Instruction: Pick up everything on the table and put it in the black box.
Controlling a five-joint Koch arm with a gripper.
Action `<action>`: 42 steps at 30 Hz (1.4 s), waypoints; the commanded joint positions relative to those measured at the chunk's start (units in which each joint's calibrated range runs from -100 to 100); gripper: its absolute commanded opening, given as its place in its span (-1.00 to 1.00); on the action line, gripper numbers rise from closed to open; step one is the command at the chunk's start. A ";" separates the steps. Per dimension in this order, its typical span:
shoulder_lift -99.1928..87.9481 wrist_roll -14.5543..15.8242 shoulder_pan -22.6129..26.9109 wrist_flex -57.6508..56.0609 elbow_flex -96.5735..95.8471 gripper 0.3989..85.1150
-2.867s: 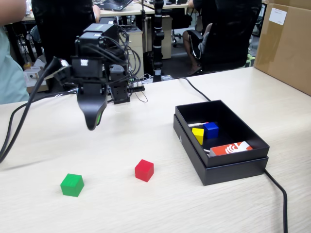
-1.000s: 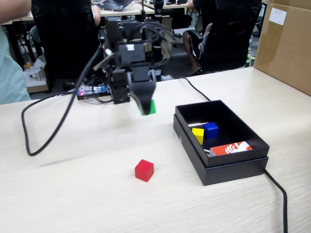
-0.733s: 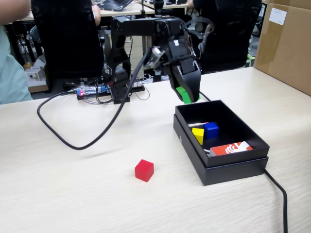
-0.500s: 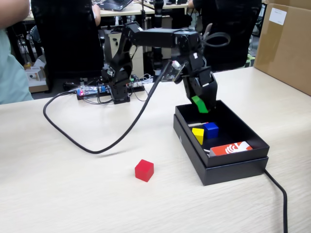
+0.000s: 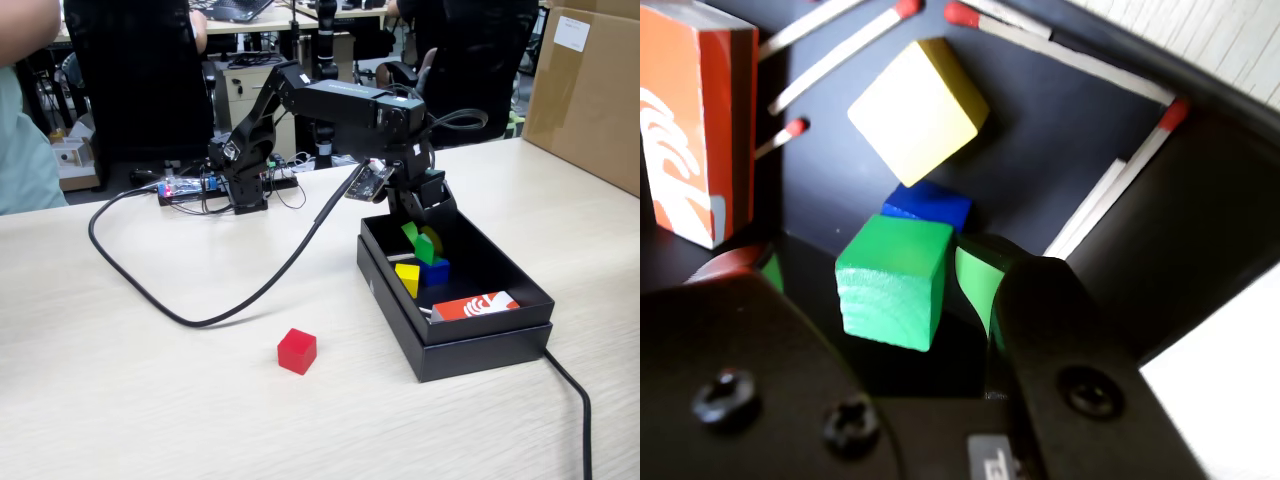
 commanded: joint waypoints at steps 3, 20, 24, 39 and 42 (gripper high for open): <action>-6.70 -0.10 -0.83 -0.37 4.71 -0.13; -23.45 -5.18 -16.31 -1.58 0.08 0.04; -17.48 -5.27 -18.27 -1.58 -0.46 0.06; 10.74 -4.88 -19.98 -1.41 12.14 0.03; 14.53 -4.88 -19.63 -1.58 14.59 -0.02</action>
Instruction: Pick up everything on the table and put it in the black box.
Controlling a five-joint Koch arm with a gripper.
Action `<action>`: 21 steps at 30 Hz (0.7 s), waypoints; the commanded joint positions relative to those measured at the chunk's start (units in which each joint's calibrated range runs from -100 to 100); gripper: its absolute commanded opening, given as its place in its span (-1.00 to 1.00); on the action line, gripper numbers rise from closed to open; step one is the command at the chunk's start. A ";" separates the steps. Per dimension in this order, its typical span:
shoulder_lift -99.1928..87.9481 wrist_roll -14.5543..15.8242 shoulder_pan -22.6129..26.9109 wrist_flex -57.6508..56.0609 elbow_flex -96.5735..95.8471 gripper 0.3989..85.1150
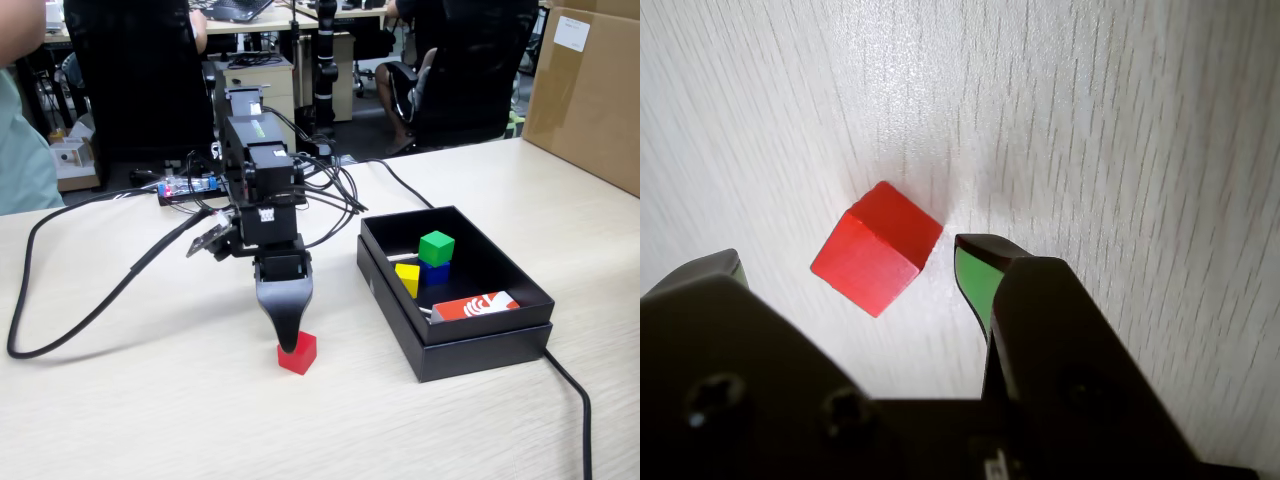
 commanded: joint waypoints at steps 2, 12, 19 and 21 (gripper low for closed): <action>2.73 0.00 0.44 -1.48 7.36 -0.02; 4.57 0.98 0.49 -2.17 9.54 -0.70; -9.43 0.93 1.17 -2.60 5.73 -0.88; -14.60 0.98 1.81 -2.60 4.01 -0.88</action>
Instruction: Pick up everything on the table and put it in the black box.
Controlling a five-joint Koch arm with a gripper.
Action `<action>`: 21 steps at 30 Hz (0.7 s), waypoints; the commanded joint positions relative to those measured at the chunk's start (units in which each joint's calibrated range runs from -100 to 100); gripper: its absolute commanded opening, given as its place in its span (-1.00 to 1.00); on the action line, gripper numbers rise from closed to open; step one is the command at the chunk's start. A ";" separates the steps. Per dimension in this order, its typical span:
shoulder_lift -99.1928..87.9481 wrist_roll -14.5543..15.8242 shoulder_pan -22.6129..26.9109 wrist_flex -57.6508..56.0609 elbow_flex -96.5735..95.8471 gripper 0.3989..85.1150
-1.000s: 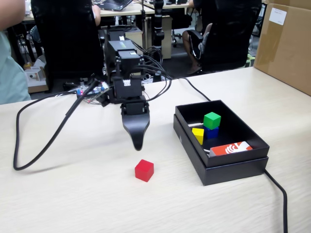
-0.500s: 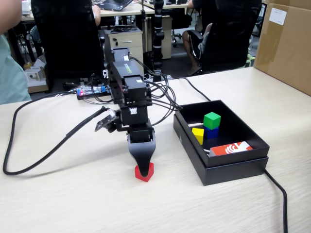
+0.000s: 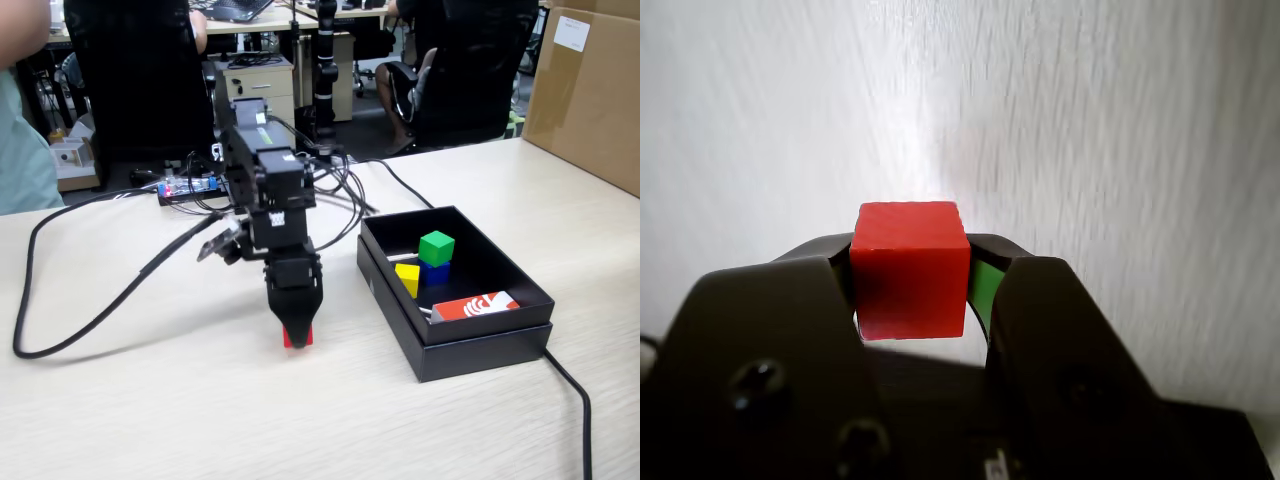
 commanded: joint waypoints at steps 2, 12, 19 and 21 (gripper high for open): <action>-22.18 0.15 2.54 -0.70 -1.36 -0.88; -36.06 2.69 14.07 -2.95 -1.00 -0.87; -28.26 4.59 15.73 -2.95 -1.90 -0.86; -24.70 5.37 15.73 -2.95 -1.99 -0.86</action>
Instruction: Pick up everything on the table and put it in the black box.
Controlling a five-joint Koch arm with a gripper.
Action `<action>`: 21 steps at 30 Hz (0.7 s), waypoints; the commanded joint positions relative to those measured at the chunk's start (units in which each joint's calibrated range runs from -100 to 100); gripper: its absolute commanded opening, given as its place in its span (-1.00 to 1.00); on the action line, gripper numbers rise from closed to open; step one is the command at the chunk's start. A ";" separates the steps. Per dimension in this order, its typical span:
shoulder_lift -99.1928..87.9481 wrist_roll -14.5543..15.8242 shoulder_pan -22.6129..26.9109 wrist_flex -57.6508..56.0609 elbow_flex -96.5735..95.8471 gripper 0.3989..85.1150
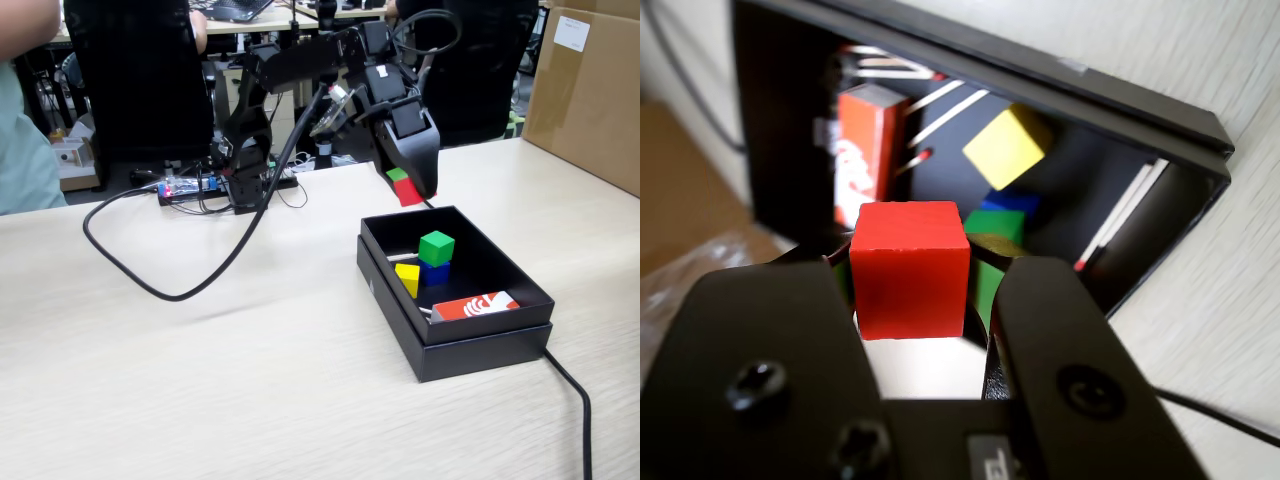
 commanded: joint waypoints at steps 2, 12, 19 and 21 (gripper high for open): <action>6.21 1.51 0.10 -0.08 2.20 -0.86; 12.98 2.54 0.10 -0.08 -1.78 -0.68; 14.01 2.44 0.20 -0.08 -2.87 -0.35; 12.98 2.44 0.24 -0.08 -3.05 -0.20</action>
